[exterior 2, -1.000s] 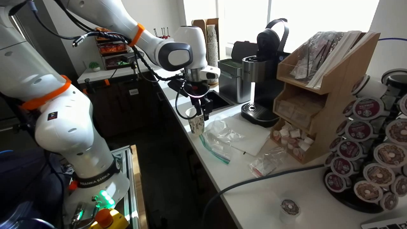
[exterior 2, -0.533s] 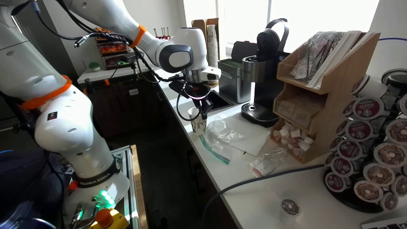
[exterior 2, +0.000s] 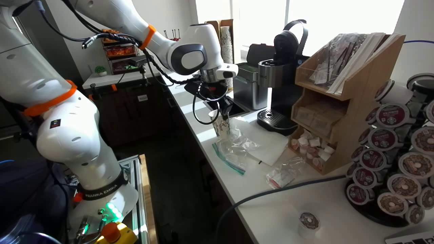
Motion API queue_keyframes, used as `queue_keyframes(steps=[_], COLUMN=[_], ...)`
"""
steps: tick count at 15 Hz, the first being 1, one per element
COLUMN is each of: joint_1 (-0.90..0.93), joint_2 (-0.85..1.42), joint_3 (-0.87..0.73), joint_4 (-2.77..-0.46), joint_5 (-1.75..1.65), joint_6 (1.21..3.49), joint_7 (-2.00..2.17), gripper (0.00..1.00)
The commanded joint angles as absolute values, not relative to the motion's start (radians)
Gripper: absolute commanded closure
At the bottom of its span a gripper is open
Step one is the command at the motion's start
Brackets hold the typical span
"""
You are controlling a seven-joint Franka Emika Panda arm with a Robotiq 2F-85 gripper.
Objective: Put the cup in the coffee maker
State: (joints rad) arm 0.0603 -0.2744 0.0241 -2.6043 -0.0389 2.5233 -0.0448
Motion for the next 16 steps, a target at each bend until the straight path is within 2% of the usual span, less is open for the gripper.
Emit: queue_keyframes(steps=[1, 6, 11, 16], joint_1=[0.040, 0.050, 0.168, 0.138], joint_2=[-0.253, -0.203, -0.208, -0.189], joint_3=[0.031, 0.027, -0.016, 0.016], joint_4=[-2.578, -2.542, -2.512, -2.496], joint_5=[-0.040, -0.007, 0.259, 0.192], joint_6=[2.616, 2.729, 2.695, 2.780], joint_7=[-0.002, -0.004, -0.224, -0.175], gripper=[0.99, 0.99, 0.99, 0.99])
